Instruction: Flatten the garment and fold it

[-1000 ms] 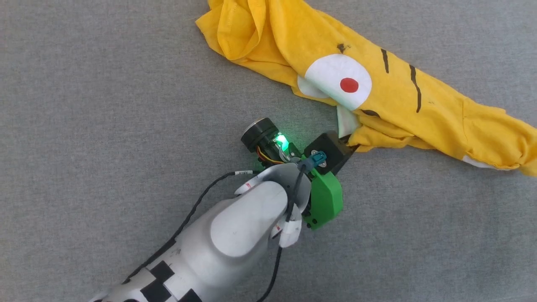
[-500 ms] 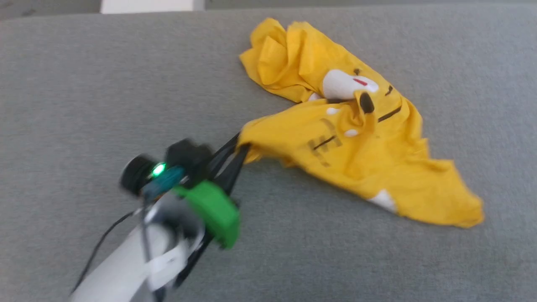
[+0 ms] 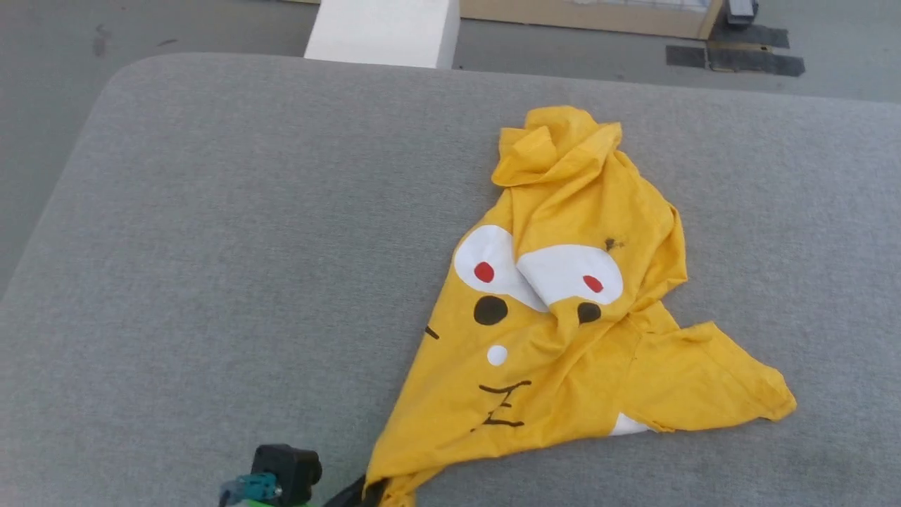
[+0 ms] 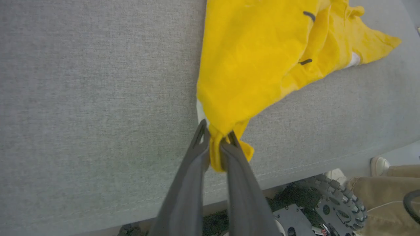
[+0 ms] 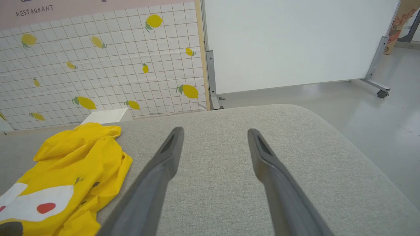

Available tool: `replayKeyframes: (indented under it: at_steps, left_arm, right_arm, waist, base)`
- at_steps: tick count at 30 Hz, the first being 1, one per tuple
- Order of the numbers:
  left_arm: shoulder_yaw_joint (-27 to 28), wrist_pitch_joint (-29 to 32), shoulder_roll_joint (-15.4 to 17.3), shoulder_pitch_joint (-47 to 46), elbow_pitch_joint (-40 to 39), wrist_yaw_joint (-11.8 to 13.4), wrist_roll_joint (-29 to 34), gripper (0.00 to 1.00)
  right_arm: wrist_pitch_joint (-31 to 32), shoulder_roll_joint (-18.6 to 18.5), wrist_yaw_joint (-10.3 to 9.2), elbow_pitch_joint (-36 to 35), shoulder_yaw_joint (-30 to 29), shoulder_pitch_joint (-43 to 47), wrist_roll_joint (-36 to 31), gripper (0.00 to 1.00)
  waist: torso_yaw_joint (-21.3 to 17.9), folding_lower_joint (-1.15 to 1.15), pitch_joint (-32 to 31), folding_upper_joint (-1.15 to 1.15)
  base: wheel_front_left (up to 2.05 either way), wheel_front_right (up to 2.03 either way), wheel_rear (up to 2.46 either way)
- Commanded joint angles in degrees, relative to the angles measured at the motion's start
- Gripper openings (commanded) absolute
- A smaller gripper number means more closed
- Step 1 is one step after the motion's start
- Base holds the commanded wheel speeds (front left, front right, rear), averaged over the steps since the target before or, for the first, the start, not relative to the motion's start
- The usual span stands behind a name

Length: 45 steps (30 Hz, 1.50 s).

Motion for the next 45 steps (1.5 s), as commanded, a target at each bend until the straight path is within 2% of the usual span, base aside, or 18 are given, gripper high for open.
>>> replayKeyframes:
  at_steps: [1, 2, 7, 10, 14, 16, 18, 26, 32, 33, 34, 39, 41, 45]
  left_arm:
    - [0.3, -1.7, -1.6, -0.5, 1.8, -0.6, -0.1, 0.74]
    - [0.5, -2.6, -2.4, -1.0, 3.0, -0.8, 0.0, 1.00]
    - [4.1, -6.8, -5.5, -3.9, 3.6, -2.8, -3.1, 1.00]
    - [7.2, -7.6, -4.6, -6.7, 1.8, -4.2, -4.6, 1.00]
    - [9.8, -7.7, -2.3, -13.6, 2.3, -3.9, -0.8, 1.00]
    - [9.2, -7.2, -2.4, -17.7, 3.9, -3.8, 1.7, 1.00]
    - [7.9, -6.4, -3.9, -21.5, 6.1, -4.6, 2.9, 1.00]
    - [0.4, -0.8, -10.1, -32.8, 18.2, -10.5, 4.6, 1.00]
    - [-2.9, 2.7, -11.2, -36.0, 27.6, -12.0, 6.1, 1.00]
    - [-3.4, 3.1, -11.4, -36.2, 29.2, -12.2, 6.3, 0.57]
    - [-3.6, 3.3, -11.6, -36.3, 30.4, -12.3, 6.3, 0.00]
    - [-3.1, 2.1, -12.8, -36.7, 33.5, -11.8, 5.8, 0.00]
    - [-2.1, 0.7, -12.7, -37.6, 33.0, -10.7, 6.4, 0.00]
    - [0.6, -3.0, -12.8, -40.9, 29.2, -6.6, 8.9, 0.00]
  right_arm:
    - [0.3, 0.0, -0.08, 0.1, 0.2, 0.3, 0.5, 1.00]
    - [0.3, 0.0, -0.08, 0.1, 0.3, 0.2, 0.5, 1.00]
    - [0.8, 0.0, -0.08, 0.0, 0.7, -0.2, 0.3, 1.00]
    - [0.8, 0.0, -0.08, -0.3, 0.7, -0.5, 0.4, 1.00]
    - [0.7, 0.0, -0.08, -0.7, 1.0, -1.6, 0.5, 1.00]
    - [0.7, 0.0, -0.08, -0.8, 1.0, -2.3, 0.4, 1.00]
    - [0.7, 0.0, -0.08, -1.1, 1.2, -3.1, 0.2, 1.00]
    - [1.1, 0.0, -0.08, -1.6, 1.9, -5.4, -0.2, 1.00]
    - [1.0, 0.0, -0.08, -1.4, 2.3, -6.5, -0.1, 1.00]
    - [0.9, 0.0, -0.08, -1.3, 2.3, -6.6, -0.1, 1.00]
    - [0.8, 0.0, -0.08, -1.2, 2.2, -6.6, -0.1, 1.00]
    - [0.4, 0.0, -0.08, -0.3, 1.9, -6.7, 0.0, 1.00]
    - [0.3, 0.0, -0.08, 0.0, 1.6, -6.5, 0.0, 1.00]
    - [0.3, 0.0, -0.08, 0.3, 1.1, -5.9, -0.2, 1.00]
  waist:
    - [1.1, 0.00, -0.9, 0.00]
    - [1.1, 0.00, -1.0, 0.00]
    - [1.0, 0.00, -1.0, 0.00]
    - [0.7, 0.00, -0.2, 0.00]
    - [-0.2, 0.00, 1.8, 0.00]
    - [-0.8, 0.00, 3.0, 0.00]
    - [-1.5, 0.00, 4.2, 0.00]
    - [-4.8, 0.00, 8.6, 0.00]
    - [-6.9, 0.00, 10.3, 0.00]
    - [-7.1, 0.00, 10.4, 0.00]
    - [-7.3, 0.00, 10.4, 0.00]
    - [-7.6, 0.00, 8.9, 0.00]
    - [-7.5, 0.00, 7.9, 0.00]
    - [-6.9, 0.00, 5.7, 0.00]
  base:
    - [0.00, 0.00, 0.00]
    - [0.00, 0.00, 0.00]
    - [0.00, 0.00, 0.00]
    - [0.00, 0.00, 0.00]
    - [0.00, 0.00, 0.00]
    - [0.00, 0.00, 0.00]
    - [0.00, 0.00, 0.00]
    - [0.00, 0.00, 0.00]
    - [0.00, 0.00, 0.00]
    - [0.00, 0.00, 0.00]
    - [0.00, 0.00, 0.00]
    - [0.00, 0.00, 0.00]
    - [0.00, 0.00, 0.00]
    - [0.00, 0.00, 0.00]
